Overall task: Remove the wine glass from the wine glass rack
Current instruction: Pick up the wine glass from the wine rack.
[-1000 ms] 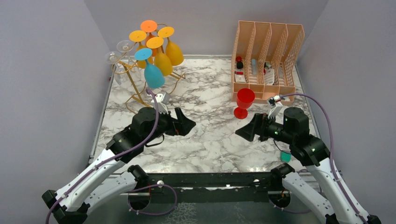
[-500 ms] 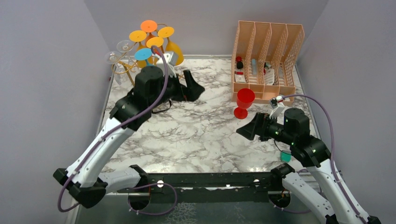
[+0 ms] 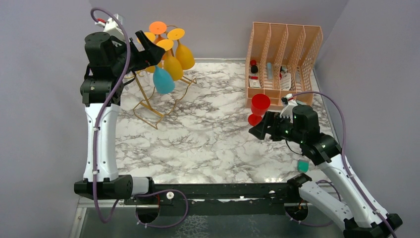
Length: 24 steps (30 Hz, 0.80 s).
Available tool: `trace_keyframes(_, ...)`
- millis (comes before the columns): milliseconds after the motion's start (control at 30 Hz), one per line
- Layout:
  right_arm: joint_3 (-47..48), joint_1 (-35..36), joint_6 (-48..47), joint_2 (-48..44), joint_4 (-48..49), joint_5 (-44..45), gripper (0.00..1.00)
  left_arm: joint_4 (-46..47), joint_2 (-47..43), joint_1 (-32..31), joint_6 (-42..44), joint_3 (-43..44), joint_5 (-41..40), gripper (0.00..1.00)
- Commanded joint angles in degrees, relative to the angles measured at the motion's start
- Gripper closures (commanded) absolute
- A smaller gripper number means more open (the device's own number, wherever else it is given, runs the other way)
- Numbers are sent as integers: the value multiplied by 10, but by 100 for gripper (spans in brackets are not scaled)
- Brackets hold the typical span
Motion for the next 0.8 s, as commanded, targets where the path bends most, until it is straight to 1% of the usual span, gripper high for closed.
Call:
trace_keyframes(0, 26, 1, -27, 15, 36, 19, 5, -18, -4, 36, 15, 16, 7, 12)
trace_keyframes(100, 42, 1, -34, 38, 42, 22, 5, -19, 6, 47, 27, 6, 13, 14)
trace_keyframes(167, 53, 1, -37, 54, 42, 26, 5, -25, 14, 50, 34, 4, 12, 18)
trace_keyframes(300, 65, 1, -40, 76, 53, 42, 5, -25, 23, 61, 39, 0, -13, 22)
trace_keyframes(500, 73, 1, -38, 104, 65, 47, 5, -25, 52, 71, 42, 6, -6, 23)
trace_keyframes(767, 76, 1, -44, 117, 66, 53, 5, -24, 62, 75, 53, -24, -24, 25)
